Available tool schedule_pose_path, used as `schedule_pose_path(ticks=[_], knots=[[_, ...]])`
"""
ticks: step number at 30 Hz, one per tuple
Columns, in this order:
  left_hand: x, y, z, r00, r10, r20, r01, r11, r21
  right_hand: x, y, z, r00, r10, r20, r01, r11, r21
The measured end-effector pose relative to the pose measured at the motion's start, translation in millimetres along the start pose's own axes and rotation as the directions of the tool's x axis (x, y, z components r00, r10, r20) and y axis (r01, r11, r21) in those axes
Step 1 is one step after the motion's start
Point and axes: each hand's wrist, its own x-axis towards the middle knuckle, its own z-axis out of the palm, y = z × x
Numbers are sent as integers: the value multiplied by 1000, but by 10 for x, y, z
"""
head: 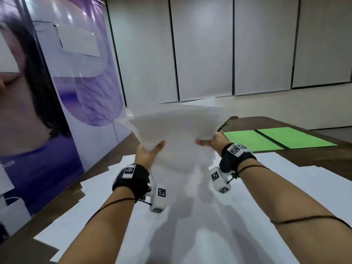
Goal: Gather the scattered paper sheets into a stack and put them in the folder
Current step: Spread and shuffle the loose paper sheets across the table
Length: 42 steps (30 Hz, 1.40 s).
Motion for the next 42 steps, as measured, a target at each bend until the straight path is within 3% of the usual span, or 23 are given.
schedule_pose_path(ticks=[3,4,5,7,9,10,13,17,23,25,28,30,34,39,42], knots=[[104,-223,-99,998,15,-60,-9,994,105,-67,-6,81,992,-78,-104,90,988,123],[97,-257,-135,998,62,-31,-54,974,221,-39,20,89,988,-103,-119,119,984,134],[62,-281,-165,988,145,49,-153,923,354,18,38,116,981,-137,-138,158,975,155],[-35,-387,-176,962,147,229,-260,745,615,89,61,162,956,-190,-223,229,959,165],[9,-455,-77,998,64,-10,-43,776,629,144,107,237,898,-274,-344,300,954,26],[70,-393,0,987,64,-144,20,857,515,144,132,278,876,-322,-358,341,940,-12],[230,-311,248,910,218,-353,-107,946,307,219,251,364,797,-441,-413,426,895,-133],[285,-333,380,903,338,-267,-227,901,370,318,319,353,788,-431,-440,436,895,-94],[423,-260,607,864,403,-301,-306,896,321,460,270,209,788,-382,-482,442,897,11],[479,-259,624,877,408,-254,-338,899,277,509,264,113,789,-392,-473,453,891,18],[556,-327,585,927,321,-197,-269,931,248,544,347,12,816,-372,-442,441,895,60],[595,-374,557,936,299,-189,-244,932,267,583,416,-23,835,-365,-412,441,892,103],[602,-338,575,900,395,-183,-297,864,407,573,413,-9,819,-421,-390,479,876,59],[571,-81,563,827,540,-156,-455,807,376,497,234,-15,747,-515,-420,568,823,1],[620,-170,525,861,491,-135,-415,831,370,535,291,1,809,-453,-374,503,863,42]])
